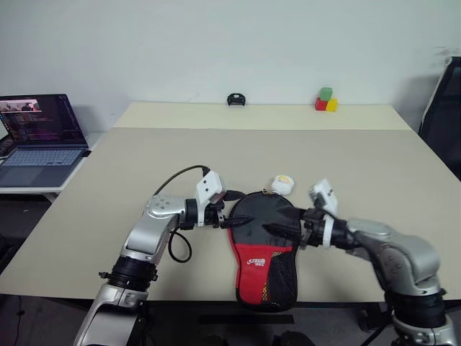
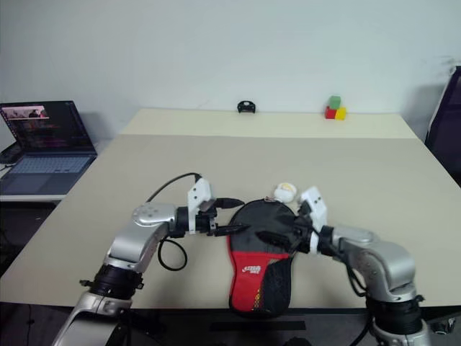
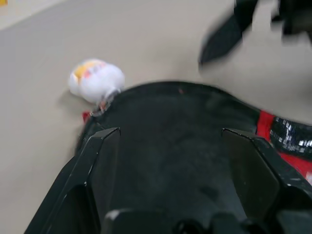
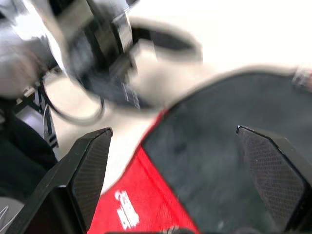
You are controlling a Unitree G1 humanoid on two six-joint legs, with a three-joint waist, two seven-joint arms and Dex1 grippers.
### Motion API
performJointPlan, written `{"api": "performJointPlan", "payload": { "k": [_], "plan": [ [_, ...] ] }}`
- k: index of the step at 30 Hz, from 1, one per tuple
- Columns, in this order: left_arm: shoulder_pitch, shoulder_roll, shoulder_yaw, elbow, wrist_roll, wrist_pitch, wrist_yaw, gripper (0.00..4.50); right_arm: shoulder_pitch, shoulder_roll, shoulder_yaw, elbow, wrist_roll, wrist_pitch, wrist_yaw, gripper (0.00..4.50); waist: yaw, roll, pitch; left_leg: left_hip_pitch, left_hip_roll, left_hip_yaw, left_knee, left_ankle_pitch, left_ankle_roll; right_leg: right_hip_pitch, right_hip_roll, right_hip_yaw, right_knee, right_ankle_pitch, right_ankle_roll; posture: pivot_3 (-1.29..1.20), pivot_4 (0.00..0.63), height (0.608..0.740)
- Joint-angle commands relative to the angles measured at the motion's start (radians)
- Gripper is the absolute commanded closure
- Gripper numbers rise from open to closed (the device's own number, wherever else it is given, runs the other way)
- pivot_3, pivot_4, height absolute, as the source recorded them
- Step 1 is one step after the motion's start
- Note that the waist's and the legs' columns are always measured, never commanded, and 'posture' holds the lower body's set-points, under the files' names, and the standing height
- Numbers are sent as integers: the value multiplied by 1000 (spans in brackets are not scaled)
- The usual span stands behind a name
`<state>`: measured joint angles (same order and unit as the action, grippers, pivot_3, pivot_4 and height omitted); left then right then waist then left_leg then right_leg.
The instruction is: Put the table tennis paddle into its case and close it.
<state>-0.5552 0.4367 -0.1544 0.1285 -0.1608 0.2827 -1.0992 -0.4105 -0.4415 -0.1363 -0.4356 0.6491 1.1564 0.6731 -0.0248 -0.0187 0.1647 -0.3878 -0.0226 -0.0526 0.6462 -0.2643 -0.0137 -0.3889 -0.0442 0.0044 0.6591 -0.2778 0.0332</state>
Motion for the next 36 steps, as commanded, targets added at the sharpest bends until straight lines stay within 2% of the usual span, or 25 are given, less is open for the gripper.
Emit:
{"api": "performJointPlan", "payload": {
  "k": [1, 5, 12, 15, 26, 36],
  "plan": [
    [-15, -20, -19, 32, 8, -20, 27, 909, -36, -60, -66, 14, 24, -10, -5, 0, 1, 0, 0, 0, 0, 0, 0, 0, 0, 0, 0, 0, 0, 0, 0, 0, 150, 740],
    [-36, -57, -36, 88, 35, -60, 71, 28, -47, -99, -77, 37, 26, -28, -10, 0, 1, 0, 0, -1, 0, 0, 0, 0, 0, 0, 0, -1, 0, 0, 0, 0, 150, 740],
    [-36, -79, -99, 153, 80, -159, 56, 28, -61, -119, -53, 59, 14, -63, -19, 0, 0, 0, 1, -2, 0, 1, 0, 0, 0, -1, 0, -1, 0, 0, 0, 0, 150, 740],
    [-20, -85, -120, 158, 82, -172, 41, 28, -117, -113, -20, 124, -26, -110, -37, 0, -1, 0, 1, -2, 0, 1, 0, 0, 0, -1, 0, -1, 0, 0, 0, 0, 150, 740],
    [26, -76, -134, 136, 91, -174, 45, 28, -414, 5, 134, 675, -263, -384, -83, 0, -4, 0, 1, 0, 0, 3, 0, 0, 0, -1, 0, 2, 2, 0, 0, 0, 150, 740],
    [61, -61, -135, 85, 92, -151, 60, 28, -604, 146, 170, 1211, -431, -690, -102, 0, -6, 0, 1, 1, 0, 5, 0, 0, 0, -1, 0, 3, 2, 0, 0, 0, 150, 740]
  ]
}}
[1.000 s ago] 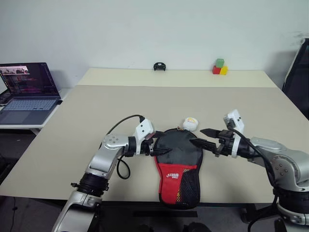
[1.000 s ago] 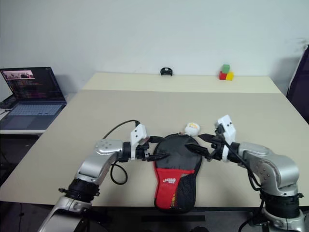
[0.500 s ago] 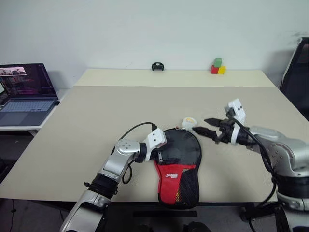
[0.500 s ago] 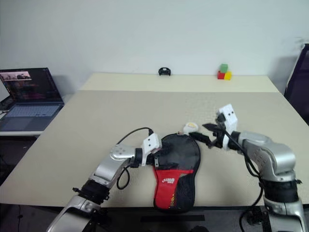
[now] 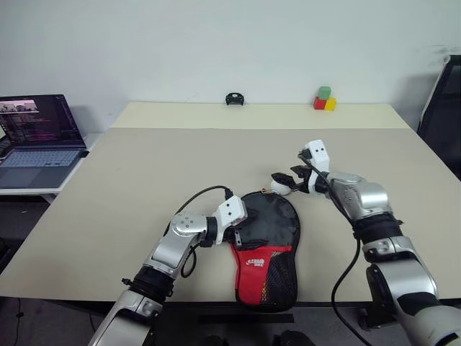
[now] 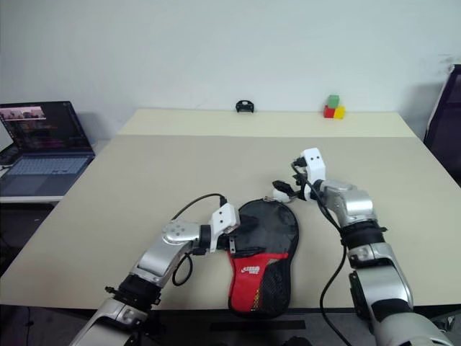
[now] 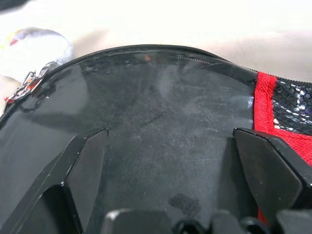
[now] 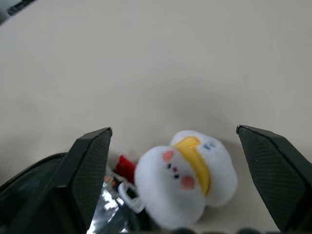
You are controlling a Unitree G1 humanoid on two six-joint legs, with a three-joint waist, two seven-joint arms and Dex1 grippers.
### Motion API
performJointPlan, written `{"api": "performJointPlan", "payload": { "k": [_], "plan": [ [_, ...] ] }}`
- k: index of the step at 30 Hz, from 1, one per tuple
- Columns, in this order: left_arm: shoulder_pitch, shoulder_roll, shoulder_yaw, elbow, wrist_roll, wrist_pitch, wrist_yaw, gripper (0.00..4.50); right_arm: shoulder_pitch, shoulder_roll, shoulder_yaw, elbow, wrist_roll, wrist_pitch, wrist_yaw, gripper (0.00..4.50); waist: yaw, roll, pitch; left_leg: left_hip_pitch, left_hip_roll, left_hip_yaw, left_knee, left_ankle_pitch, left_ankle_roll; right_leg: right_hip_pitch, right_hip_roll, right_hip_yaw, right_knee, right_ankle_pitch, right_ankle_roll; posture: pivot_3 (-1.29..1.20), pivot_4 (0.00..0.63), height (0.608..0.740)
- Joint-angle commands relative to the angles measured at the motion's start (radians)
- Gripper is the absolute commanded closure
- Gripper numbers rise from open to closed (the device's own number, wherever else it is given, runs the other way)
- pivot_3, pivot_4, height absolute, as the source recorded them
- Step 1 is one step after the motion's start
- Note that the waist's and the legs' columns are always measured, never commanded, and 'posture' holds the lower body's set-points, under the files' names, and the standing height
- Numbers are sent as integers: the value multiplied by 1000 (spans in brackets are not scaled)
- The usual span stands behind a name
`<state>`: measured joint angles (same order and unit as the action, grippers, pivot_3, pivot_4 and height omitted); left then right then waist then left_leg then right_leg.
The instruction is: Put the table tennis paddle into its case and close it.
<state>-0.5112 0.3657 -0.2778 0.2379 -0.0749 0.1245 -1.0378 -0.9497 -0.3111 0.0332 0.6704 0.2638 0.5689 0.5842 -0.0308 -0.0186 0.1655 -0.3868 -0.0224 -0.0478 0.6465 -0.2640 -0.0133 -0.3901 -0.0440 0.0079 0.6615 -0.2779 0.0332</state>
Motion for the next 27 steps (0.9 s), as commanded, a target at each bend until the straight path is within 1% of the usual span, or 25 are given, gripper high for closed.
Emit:
{"api": "performJointPlan", "payload": {
  "k": [1, 7, 14, 18, 20, 23, 26, 27],
  "plan": [
    [18, 11, -12, -27, 6, 9, 0, 28, -78, 22, 0, 144, -59, -126, -16, 0, -1, 0, 0, 0, 0, 0, 0, 0, 0, 0, 0, 0, 0, 0, 0, 0, 150, 740],
    [22, 15, -13, -29, 9, 7, 4, 28, -117, 48, 5, 305, -132, -227, -23, 0, -1, 0, 0, 1, 0, 1, 0, 0, 0, 0, 0, 1, 1, 0, 0, 0, 150, 740],
    [22, 12, -15, -22, 15, 2, 9, 28, -131, 53, -9, 358, -168, -252, -25, 0, -1, 0, 0, 1, 0, 1, 0, 0, 0, 0, 0, 1, 1, 0, 0, 0, 150, 740],
    [19, 8, -17, -3, 21, -8, 15, 0, -127, 57, -12, 353, -172, -249, -24, 897, -1, 0, 0, 1, 0, 1, 0, 0, 0, 0, 0, 2, 1, 0, 0, 0, 150, 740],
    [15, 3, -17, 18, 26, -9, 21, 0, -120, 59, -12, 343, -173, -242, -20, 1645, -1, 0, 0, 1, 0, 1, 0, 0, 0, 0, 0, 2, 2, 0, 0, 0, 150, 740],
    [7, -9, -16, 61, 18, 3, 21, 0, -114, 59, -10, 333, -175, -235, -13, 2623, -1, 1, 0, 2, 0, 1, 0, 0, 0, 1, 0, 2, 2, 0, 0, 0, 150, 740],
    [1, -3, -39, 123, 39, -29, 0, 0, -108, 58, -10, 323, -177, -228, -14, 3462, -1, 1, -1, 4, 0, 2, 0, 0, 0, 2, 0, 2, 3, 0, 0, 0, 150, 740],
    [1, -1, -43, 139, 42, -36, -10, 0, -108, 57, -11, 320, -178, -227, -16, 3611, -1, 1, -1, 5, 0, 2, 0, 0, 0, 2, 0, 2, 3, 0, 0, 0, 150, 740]
  ]
}}
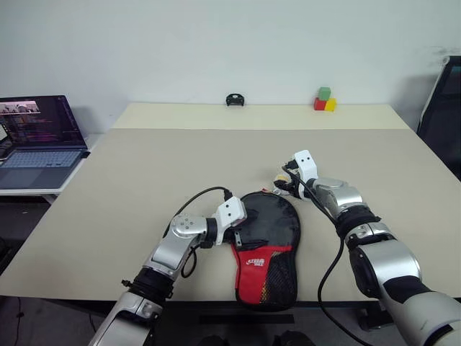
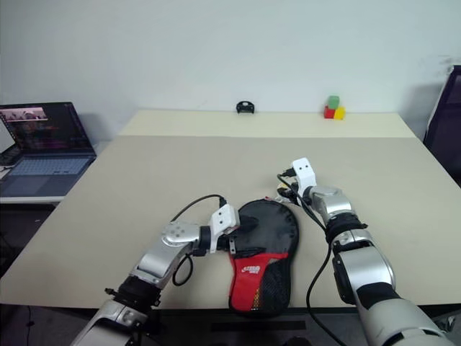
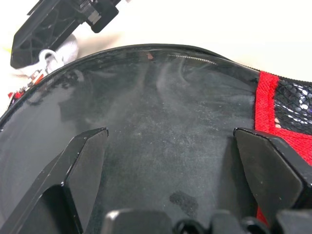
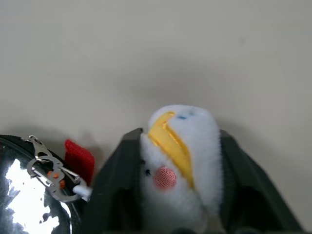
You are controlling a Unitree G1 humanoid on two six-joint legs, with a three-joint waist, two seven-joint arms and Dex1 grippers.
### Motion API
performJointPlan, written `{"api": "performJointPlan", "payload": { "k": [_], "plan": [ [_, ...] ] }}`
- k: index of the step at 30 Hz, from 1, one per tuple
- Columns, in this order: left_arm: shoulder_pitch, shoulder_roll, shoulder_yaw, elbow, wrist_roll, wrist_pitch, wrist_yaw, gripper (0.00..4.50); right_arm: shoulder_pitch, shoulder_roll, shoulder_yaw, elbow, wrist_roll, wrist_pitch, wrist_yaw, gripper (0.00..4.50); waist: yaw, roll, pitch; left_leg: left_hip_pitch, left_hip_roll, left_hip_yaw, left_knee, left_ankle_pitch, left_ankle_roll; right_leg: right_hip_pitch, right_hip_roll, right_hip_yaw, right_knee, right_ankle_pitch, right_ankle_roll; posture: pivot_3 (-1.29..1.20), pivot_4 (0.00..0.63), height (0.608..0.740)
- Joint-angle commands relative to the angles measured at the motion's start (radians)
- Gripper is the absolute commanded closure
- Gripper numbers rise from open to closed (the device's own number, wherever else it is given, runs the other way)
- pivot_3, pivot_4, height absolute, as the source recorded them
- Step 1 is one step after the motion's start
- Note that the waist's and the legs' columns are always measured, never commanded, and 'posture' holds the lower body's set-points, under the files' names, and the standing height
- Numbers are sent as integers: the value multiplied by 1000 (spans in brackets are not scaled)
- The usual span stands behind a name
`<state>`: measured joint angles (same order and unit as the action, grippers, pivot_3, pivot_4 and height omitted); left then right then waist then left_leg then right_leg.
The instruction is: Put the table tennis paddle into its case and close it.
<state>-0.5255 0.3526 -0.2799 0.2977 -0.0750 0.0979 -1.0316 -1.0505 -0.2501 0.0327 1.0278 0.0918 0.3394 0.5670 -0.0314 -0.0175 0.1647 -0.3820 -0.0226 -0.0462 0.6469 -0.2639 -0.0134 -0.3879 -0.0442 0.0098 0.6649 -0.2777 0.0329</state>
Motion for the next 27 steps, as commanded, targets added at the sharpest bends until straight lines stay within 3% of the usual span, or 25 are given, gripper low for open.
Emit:
{"api": "performJointPlan", "payload": {
  "k": [1, 4, 13, 27],
  "plan": [
    [15, 13, -43, 92, 42, -15, -24, 0, -7, -6, -13, -42, -6, 5, -2, 3783, 0, 0, -1, 0, 0, 0, 0, 0, 0, 0, 0, 0, 0, 0, 0, 0, 150, 740],
    [15, 19, -49, 138, 50, -35, -38, 0, -7, -17, -18, -57, -12, 1, -35, 3988, 0, 2, -2, 1, 0, 1, 0, 0, 0, 0, 0, 1, 1, 0, 0, 0, 150, 740],
    [21, 21, -58, 204, 54, -62, -63, 0, 75, -110, -35, -213, -22, 63, -70, 4006, 0, 3, -4, 1, 0, 1, 0, 0, 0, 1, 0, 1, 1, 0, 0, 0, 150, 740],
    [8, 11, -70, 245, 58, -69, -61, 0, 537, -244, -72, -1008, 87, 547, -40, 4018, 4, 7, -13, 3, 0, 0, 0, 0, 0, 4, 1, 0, 0, 0, 0, 0, 150, 740]
  ]
}}
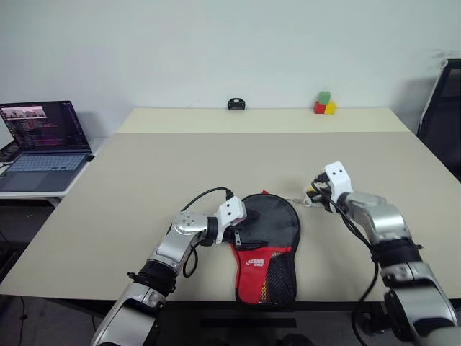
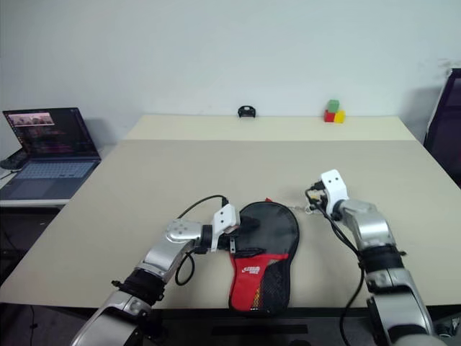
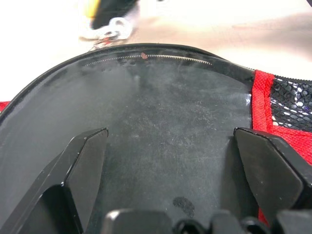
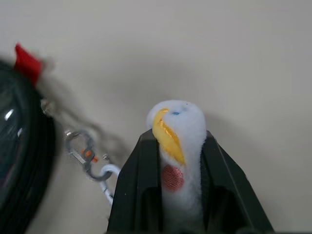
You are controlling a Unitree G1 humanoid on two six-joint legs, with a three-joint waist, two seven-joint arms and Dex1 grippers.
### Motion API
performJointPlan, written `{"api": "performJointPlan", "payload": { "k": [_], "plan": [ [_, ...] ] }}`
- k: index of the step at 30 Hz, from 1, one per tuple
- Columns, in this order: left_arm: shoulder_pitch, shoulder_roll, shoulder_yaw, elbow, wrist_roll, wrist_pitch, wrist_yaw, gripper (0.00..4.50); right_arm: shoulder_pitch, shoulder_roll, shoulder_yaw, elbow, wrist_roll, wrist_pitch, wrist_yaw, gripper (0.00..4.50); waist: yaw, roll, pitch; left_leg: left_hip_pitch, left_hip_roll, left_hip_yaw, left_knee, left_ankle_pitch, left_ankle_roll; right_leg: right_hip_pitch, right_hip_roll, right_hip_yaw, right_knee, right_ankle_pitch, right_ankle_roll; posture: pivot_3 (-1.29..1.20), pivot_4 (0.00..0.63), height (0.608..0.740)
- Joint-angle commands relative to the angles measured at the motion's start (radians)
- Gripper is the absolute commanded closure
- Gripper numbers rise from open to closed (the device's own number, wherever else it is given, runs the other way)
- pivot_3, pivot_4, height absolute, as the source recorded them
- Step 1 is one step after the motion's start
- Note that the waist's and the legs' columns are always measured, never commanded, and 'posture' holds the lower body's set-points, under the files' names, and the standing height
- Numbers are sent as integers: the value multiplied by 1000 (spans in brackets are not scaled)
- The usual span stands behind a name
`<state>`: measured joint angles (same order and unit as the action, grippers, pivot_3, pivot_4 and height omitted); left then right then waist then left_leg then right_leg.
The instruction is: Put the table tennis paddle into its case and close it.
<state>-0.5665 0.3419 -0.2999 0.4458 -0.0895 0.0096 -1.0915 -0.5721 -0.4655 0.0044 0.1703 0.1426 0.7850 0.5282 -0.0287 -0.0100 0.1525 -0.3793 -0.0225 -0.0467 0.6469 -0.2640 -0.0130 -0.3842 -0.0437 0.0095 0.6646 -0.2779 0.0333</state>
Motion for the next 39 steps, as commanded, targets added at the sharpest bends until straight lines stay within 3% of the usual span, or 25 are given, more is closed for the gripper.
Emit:
{"api": "performJointPlan", "payload": {
  "k": [1, 8, 16, 28, 39],
  "plan": [
    [44, 19, -51, 103, 73, 18, -2, 0, 105, -38, -61, -233, 61, 156, 2, 4024, 1, 0, -1, 0, 0, -1, 0, 0, 0, 0, 0, -1, 0, 0, 0, 0, 150, 740],
    [27, -1, -65, 125, 75, 9, -8, 0, 297, -74, -151, -572, 207, 415, 15, 4039, 5, 0, -2, 4, -1, -2, 0, 0, 0, 7, 0, -3, -2, 0, 1, 0, 150, 740],
    [12, -8, -72, 147, 80, -6, -17, 0, 523, -46, -270, -805, 319, 591, -14, 4039, 10, -2, -3, 6, 0, -5, -1, 0, 0, 11, 0, -6, -6, -4, 6, 0, 150, 740],
    [9, -23, -87, 156, 83, -13, -30, 0, 703, -102, -338, -980, 544, 682, 91, 4058, 30, -2, -6, 4, 0, -7, -1, -1, 1, 12, 4, -8, -10, -5, 7, 0, 150, 740],
    [7, -35, -100, 157, 87, -9, -50, 0, 842, -91, -295, -1056, 659, 674, 77, 4062, 34, 0, -13, -1, -1, -13, -1, -4, 5, 13, 3, -19, -19, -3, 4, 0, 150, 740]
  ]
}}
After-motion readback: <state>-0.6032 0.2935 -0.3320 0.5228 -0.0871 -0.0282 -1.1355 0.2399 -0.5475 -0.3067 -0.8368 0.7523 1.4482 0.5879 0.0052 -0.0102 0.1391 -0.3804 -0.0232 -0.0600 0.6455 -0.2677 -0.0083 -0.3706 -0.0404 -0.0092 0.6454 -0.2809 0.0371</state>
